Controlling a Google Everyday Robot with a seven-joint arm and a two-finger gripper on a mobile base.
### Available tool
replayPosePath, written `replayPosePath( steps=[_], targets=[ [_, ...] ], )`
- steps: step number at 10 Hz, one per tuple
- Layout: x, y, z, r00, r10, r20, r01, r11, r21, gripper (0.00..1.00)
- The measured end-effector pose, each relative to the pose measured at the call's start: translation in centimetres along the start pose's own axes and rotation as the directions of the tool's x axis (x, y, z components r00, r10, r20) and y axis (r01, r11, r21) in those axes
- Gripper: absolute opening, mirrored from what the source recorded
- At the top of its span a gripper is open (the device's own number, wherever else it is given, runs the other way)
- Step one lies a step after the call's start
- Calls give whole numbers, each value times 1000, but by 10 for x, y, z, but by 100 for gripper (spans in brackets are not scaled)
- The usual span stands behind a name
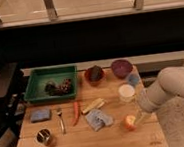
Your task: Place pepper in paper cup
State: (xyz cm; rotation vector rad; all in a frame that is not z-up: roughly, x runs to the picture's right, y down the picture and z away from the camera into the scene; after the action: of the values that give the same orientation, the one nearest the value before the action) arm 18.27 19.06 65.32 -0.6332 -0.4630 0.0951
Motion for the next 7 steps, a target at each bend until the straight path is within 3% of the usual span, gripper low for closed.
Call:
replayPosePath(
  steps=[4,5,7],
  targets=[
    [-3,0,2,1000,-12,4,12,1000,-2,65],
    [-7,1,7,1000,-26,18,26,1000,-6,65],
    [-24,4,38,996,-34,85,35,999,-15,65]
  ],
)
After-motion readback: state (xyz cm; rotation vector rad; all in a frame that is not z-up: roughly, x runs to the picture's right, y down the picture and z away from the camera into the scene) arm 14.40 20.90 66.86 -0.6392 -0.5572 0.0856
